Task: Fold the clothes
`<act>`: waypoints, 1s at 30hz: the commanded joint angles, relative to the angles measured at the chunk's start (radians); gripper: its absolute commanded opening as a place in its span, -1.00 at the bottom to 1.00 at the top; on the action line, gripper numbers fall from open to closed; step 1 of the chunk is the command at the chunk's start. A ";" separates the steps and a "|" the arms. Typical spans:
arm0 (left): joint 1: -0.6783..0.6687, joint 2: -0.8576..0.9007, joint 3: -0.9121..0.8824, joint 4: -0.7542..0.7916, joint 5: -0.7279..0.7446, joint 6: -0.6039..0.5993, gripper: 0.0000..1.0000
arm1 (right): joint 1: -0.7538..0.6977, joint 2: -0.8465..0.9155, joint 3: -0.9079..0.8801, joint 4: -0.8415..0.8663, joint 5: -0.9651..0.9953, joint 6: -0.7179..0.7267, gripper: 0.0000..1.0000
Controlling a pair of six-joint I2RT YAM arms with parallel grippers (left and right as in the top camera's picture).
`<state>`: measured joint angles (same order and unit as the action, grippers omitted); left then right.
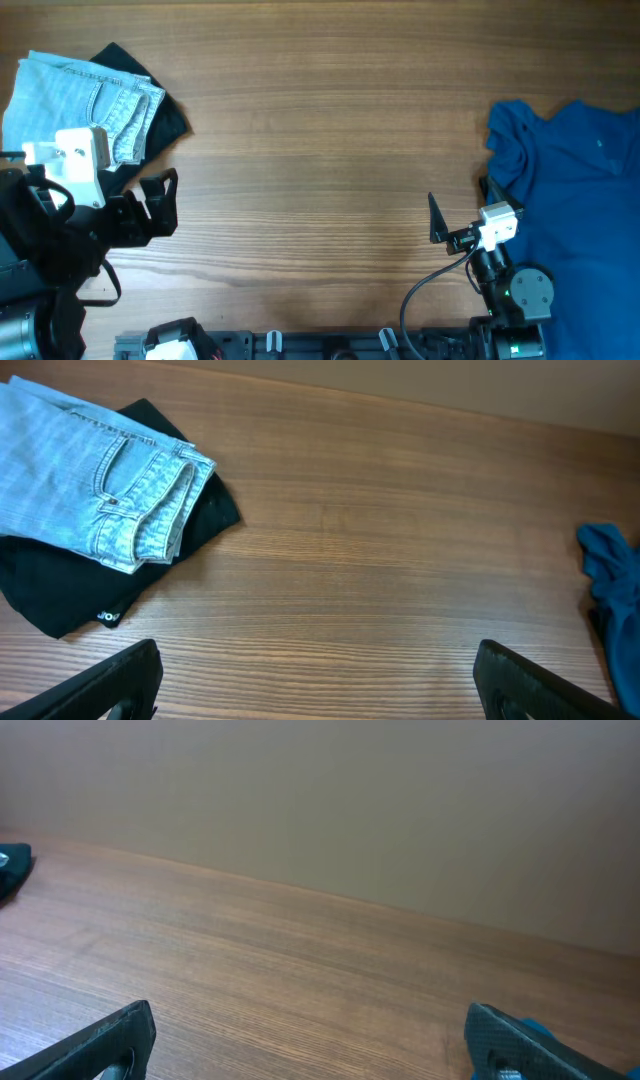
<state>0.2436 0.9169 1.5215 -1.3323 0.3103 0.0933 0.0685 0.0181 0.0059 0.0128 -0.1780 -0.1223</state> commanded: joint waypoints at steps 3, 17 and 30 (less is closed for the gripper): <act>-0.004 -0.002 -0.003 0.003 -0.009 0.019 1.00 | -0.004 -0.007 -0.001 0.002 -0.002 -0.009 0.98; -0.076 -0.024 -0.003 0.035 -0.040 0.043 1.00 | -0.004 -0.007 -0.001 0.002 -0.002 -0.009 0.99; -0.285 -0.445 -0.650 0.827 -0.066 0.011 1.00 | -0.004 -0.007 -0.001 0.002 -0.002 -0.009 0.99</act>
<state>-0.0330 0.5968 1.0828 -0.6216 0.2581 0.1074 0.0685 0.0181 0.0059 0.0124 -0.1780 -0.1223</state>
